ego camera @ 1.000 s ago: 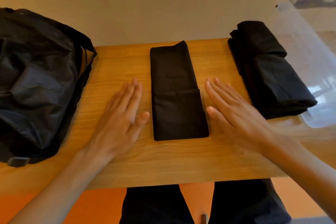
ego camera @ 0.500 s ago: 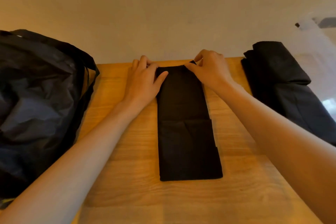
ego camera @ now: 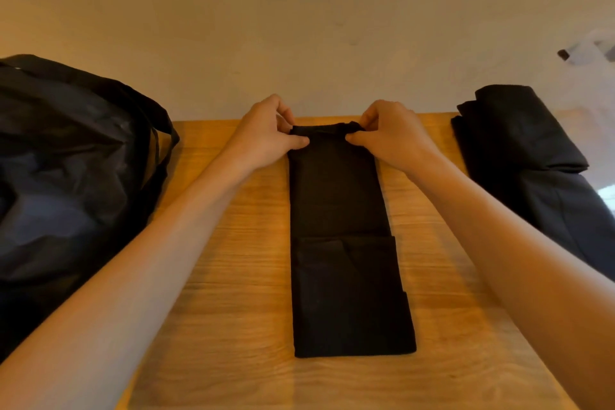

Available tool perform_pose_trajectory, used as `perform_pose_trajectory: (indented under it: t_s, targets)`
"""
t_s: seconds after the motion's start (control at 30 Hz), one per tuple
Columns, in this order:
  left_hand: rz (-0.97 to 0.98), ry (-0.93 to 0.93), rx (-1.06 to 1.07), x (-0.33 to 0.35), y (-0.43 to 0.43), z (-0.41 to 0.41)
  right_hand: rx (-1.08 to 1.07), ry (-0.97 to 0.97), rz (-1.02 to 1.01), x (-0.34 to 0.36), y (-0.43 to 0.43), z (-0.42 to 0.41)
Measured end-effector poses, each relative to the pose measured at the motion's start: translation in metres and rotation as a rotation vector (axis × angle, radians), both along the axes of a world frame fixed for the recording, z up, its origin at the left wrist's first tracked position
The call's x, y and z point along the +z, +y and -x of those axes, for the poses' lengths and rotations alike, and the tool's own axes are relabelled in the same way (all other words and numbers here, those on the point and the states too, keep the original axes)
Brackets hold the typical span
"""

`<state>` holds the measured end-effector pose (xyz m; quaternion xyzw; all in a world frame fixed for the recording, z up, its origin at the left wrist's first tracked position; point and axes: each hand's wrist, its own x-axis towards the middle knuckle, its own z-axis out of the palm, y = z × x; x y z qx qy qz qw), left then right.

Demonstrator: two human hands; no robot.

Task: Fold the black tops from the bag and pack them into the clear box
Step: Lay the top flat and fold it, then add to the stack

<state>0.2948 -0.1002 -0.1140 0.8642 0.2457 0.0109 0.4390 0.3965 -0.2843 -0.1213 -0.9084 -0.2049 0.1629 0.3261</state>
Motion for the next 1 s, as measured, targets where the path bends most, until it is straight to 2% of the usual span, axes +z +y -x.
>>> perform_pose_trajectory:
  t_s: [0.17, 0.33, 0.53, 0.67, 0.87, 1.0]
  targets:
    - [0.118, 0.045, -0.027, 0.005, 0.005, -0.005, -0.045, 0.230, -0.084, 0.006, 0.004, -0.003]
    - [0.141, 0.118, -0.093, 0.008, 0.002, -0.007, 0.074, 0.371, 0.036, 0.021, 0.007, -0.009]
    - [0.096, 0.013, -0.125, 0.008, 0.000, -0.006, 0.084, 0.316, -0.061, 0.019, 0.003, -0.007]
    - [0.124, -0.071, -0.099, 0.006, -0.002, -0.003, 0.011, 0.360, -0.181, 0.019, -0.001, -0.008]
    - [0.115, -0.083, -0.118, 0.003, 0.000, 0.001, -0.069, 0.431, -0.282, 0.019, -0.008, -0.009]
    - [0.107, -0.259, -0.085, 0.003, -0.003, 0.014, -0.037, 0.325, -0.336, 0.022, -0.019, -0.001]
